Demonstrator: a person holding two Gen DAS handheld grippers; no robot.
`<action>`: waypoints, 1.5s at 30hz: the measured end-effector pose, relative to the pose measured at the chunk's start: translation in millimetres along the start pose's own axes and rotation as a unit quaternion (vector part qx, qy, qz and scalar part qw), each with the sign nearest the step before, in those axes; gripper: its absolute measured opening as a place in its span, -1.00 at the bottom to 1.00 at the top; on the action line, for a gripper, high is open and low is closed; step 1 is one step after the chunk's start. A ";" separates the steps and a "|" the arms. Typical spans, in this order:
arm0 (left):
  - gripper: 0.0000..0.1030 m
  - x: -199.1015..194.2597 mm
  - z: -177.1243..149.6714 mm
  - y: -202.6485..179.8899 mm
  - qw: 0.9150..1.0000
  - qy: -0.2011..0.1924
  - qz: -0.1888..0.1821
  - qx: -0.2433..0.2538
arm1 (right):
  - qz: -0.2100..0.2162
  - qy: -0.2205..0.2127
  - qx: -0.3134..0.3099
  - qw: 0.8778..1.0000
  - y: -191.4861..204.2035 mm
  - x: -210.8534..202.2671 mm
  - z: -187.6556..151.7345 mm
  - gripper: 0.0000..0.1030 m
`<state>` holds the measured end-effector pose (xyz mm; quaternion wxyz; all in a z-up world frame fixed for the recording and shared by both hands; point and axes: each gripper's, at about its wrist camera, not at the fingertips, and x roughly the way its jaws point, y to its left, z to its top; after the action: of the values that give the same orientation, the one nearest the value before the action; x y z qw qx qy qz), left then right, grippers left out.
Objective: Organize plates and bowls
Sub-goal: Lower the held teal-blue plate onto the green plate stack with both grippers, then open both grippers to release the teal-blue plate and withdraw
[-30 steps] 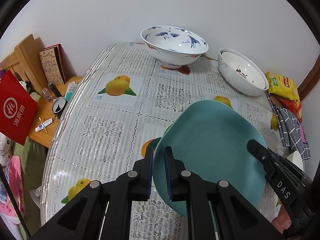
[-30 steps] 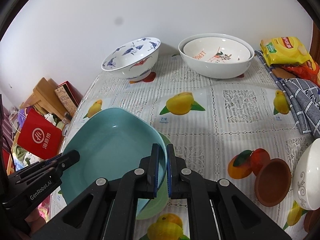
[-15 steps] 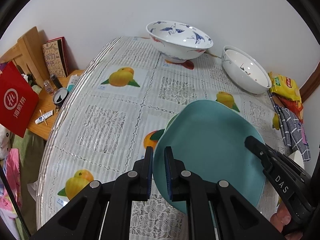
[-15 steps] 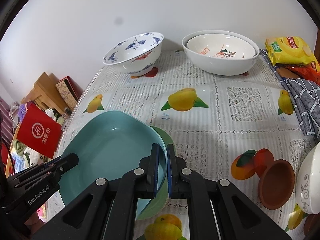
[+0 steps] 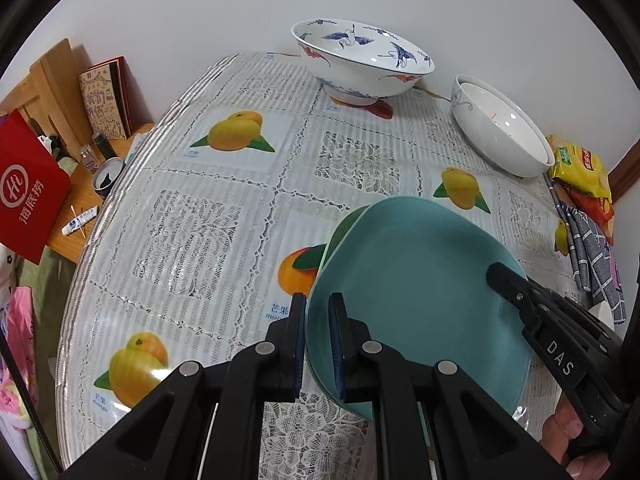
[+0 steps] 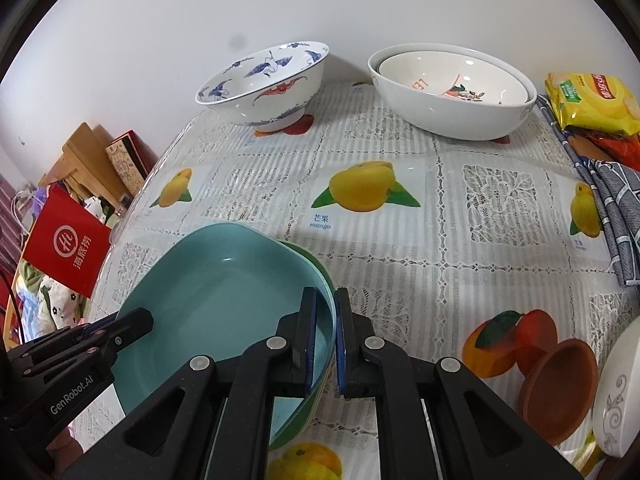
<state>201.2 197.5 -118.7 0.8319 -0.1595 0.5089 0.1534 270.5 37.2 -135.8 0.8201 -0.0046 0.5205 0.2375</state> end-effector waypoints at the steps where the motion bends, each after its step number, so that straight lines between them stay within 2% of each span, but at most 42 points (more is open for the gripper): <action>1: -0.78 1.3 -0.1 -0.8 1.000 0.001 0.002 0.000 | 0.000 -0.001 -0.001 1.000 -0.5 0.7 0.7 -0.84; 23: -0.78 6.0 0.9 -3.5 1.000 0.005 0.013 0.016 | -0.001 -0.016 -0.059 0.998 8.1 20.1 16.6 -0.76; 27: -0.67 -2.4 -1.4 -4.6 1.000 -0.003 0.011 0.027 | 0.004 -0.026 -0.054 0.998 5.5 11.0 18.2 -0.39; 28: -0.66 -4.7 -2.3 -5.1 0.999 -0.005 0.012 0.029 | 0.004 -0.028 -0.055 0.998 5.4 7.5 17.9 -0.38; 33: -0.65 -11.9 -7.0 -4.9 0.999 -0.010 0.010 0.033 | 0.005 -0.023 -0.048 0.999 3.7 -3.7 8.8 -0.38; 34: -0.65 -11.6 -7.6 -4.6 0.999 -0.009 0.010 0.033 | 0.003 -0.022 -0.046 0.999 3.4 -2.7 7.2 -0.50; 35: -0.65 -11.3 -8.1 -4.6 0.999 -0.008 0.011 0.032 | 0.000 -0.022 -0.044 0.999 3.0 -0.9 5.1 -0.73; 36: -0.65 -10.3 -8.5 -4.4 0.999 -0.006 0.011 0.031 | -0.006 -0.015 -0.045 0.999 2.8 3.7 3.4 -0.87; 41: -0.65 -9.3 -9.7 -4.4 0.999 -0.004 0.015 0.035 | -0.010 0.000 -0.046 0.999 2.0 17.5 -1.9 -0.83; 45: -0.65 -15.2 -10.5 -6.5 0.999 -0.008 0.011 0.037 | -0.007 -0.004 -0.042 0.999 -0.6 7.8 -2.3 -0.82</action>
<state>189.0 185.8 -109.0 0.8396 -0.1219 0.5093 0.1447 271.4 39.1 -143.6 0.8230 -0.0413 0.5065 0.2537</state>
